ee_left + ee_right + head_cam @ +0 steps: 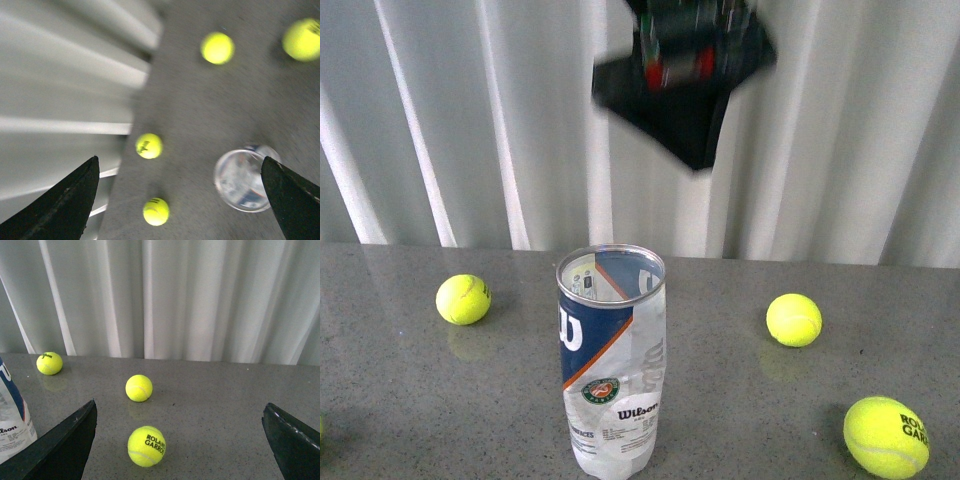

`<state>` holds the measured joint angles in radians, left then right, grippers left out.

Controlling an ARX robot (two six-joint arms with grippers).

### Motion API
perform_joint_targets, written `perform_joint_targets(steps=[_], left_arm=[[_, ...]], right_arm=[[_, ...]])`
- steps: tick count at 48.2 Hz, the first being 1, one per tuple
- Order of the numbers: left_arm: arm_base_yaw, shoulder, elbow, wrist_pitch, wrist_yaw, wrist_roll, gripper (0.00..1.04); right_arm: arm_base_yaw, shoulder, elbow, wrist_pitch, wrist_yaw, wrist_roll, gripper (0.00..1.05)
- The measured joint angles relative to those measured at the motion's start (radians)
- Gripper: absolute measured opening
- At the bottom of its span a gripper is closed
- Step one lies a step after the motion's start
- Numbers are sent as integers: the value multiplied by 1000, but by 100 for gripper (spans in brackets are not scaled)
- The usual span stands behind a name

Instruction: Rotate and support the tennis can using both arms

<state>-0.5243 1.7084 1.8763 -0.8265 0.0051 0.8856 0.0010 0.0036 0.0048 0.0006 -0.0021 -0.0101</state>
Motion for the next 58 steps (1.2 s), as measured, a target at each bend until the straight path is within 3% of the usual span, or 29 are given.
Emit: perform_joint_targets(steps=[8, 16, 20, 23, 40, 58], left_arm=[[233, -352, -397, 486, -72, -394, 98], [365, -544, -738, 657, -92, -647, 98], [417, -670, -1017, 979, -99, -789, 79], [437, -749, -1183, 1119, -87, -838, 65], [521, -926, -1531, 1261, -9, -876, 6], [522, -1097, -1720, 1278, -5, -884, 4]], right_arm=[[0, 0, 0, 0, 0, 0, 98], [0, 0, 0, 0, 0, 0, 98], [0, 0, 0, 0, 0, 0, 98], [0, 0, 0, 0, 0, 0, 98], [0, 0, 0, 0, 0, 0, 98], [0, 0, 0, 0, 0, 0, 98]])
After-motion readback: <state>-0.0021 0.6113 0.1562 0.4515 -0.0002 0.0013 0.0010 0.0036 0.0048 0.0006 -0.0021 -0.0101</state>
